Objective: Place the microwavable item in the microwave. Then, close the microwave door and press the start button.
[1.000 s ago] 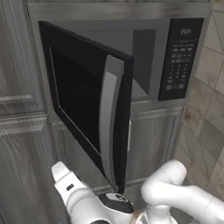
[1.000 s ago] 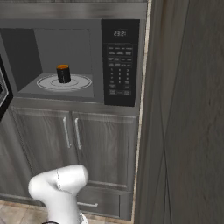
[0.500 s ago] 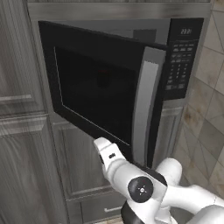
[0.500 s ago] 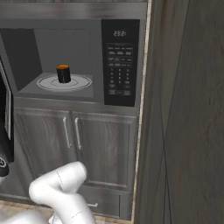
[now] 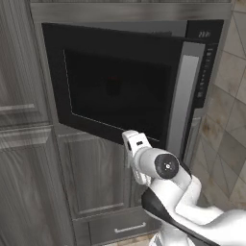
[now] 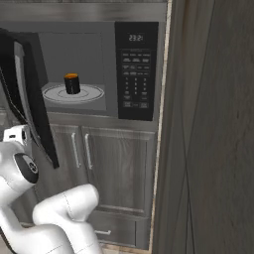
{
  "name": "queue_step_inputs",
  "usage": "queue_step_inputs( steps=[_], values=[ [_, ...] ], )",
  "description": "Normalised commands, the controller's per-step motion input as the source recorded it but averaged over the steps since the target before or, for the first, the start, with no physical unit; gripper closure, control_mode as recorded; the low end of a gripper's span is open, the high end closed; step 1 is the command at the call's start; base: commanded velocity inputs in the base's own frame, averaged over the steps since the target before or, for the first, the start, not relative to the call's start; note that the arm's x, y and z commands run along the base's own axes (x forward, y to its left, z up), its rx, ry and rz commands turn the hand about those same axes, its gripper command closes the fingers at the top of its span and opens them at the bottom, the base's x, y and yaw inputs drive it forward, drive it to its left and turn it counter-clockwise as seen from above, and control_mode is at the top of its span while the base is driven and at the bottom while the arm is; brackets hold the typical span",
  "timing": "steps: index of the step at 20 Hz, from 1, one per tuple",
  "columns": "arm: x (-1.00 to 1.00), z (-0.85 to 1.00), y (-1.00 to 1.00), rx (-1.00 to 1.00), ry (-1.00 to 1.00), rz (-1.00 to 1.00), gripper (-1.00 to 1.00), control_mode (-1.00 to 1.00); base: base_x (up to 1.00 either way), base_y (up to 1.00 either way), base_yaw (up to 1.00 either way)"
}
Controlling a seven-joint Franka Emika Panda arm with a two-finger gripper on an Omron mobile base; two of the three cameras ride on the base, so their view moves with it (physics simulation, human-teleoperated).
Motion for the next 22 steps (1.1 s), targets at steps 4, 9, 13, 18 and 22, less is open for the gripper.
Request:
queue_step_inputs(
  steps=[4, 9, 13, 18, 22],
  values=[
    [0.46, 0.43, -0.18, 0.01, 0.08, 0.00, -1.00, -1.00, 0.00, 0.00, 0.00],
    [0.43, 0.19, -0.25, 0.00, 0.03, 0.01, -1.00, -1.00, 0.00, 0.00, 0.00],
    [0.37, 0.00, -0.38, 0.00, -0.01, 0.07, -1.00, -1.00, 0.00, 0.00, 0.00],
    [0.34, 0.00, -0.29, 0.00, -0.08, 0.08, -1.00, -1.00, 0.00, 0.00, 0.00],
    [0.44, 0.06, -0.12, 0.00, 0.00, 0.03, -1.00, -1.00, 0.00, 0.00, 0.00]
  ],
)
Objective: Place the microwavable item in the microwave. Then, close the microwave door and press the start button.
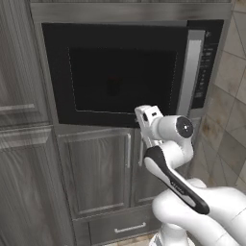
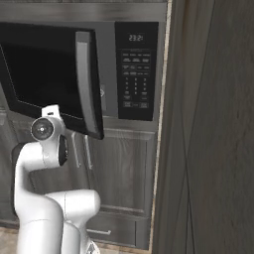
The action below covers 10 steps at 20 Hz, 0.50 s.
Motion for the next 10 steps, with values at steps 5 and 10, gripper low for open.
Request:
queue_step_inputs(
  steps=[5, 10],
  values=[
    [0.37, 0.09, -0.03, 0.00, 0.05, 0.01, -1.00, -1.00, 0.00, 0.00, 0.00],
    [0.50, 0.06, -0.02, 0.00, 0.13, 0.04, -1.00, -1.00, 0.00, 0.00, 0.00]
  ],
)
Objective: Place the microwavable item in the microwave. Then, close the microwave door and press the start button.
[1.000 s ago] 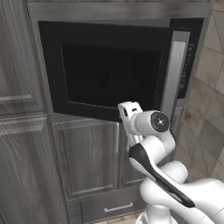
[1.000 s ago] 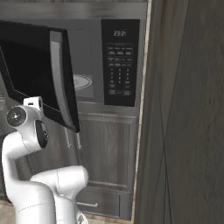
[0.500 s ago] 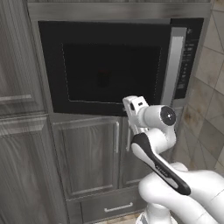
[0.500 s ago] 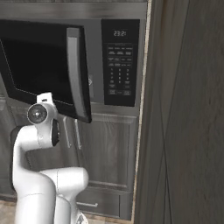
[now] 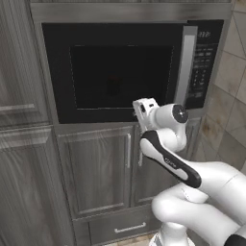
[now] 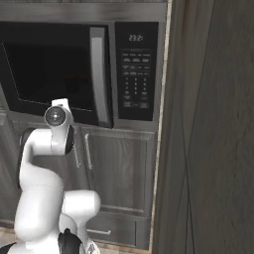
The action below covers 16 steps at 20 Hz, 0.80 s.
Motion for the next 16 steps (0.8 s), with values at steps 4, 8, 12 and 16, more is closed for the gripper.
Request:
queue_step_inputs(
  steps=[4, 8, 12, 16],
  values=[
    [0.53, 0.00, -0.09, 0.00, 0.03, 0.07, -1.00, -1.00, 0.00, 0.00, 0.00],
    [0.51, 0.00, -0.06, 0.00, 0.00, 0.07, -1.00, -1.00, 0.00, 0.00, 0.00],
    [0.53, -0.03, 0.00, 0.01, 0.00, 0.04, -1.00, -1.00, 0.00, 0.00, 0.00],
    [0.27, -0.07, 0.00, 0.00, 0.00, 0.04, -1.00, -1.00, 0.00, 0.00, 0.00]
  ],
)
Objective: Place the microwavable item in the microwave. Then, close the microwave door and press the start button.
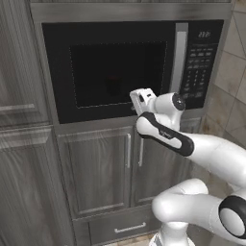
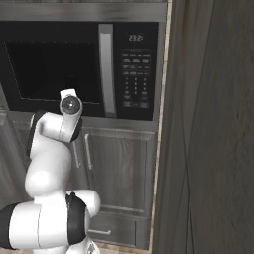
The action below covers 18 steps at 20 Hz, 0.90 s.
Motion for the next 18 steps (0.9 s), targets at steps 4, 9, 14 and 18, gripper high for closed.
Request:
queue_step_inputs(
  steps=[4, 9, 14, 18],
  values=[
    [-0.59, -0.01, -0.14, 0.00, -0.01, 0.03, -1.00, -1.00, 0.00, 0.00, 0.00],
    [-1.00, 0.04, -0.73, 0.01, -0.03, 0.00, -1.00, -1.00, 0.00, 0.00, 0.00],
    [-1.00, 0.14, -1.00, 0.04, 0.01, 0.00, -1.00, -1.00, 0.00, 0.00, 0.00],
    [-0.40, 0.36, -1.00, 0.00, 0.00, 0.00, -1.00, -1.00, 0.00, 0.00, 0.00]
  ],
)
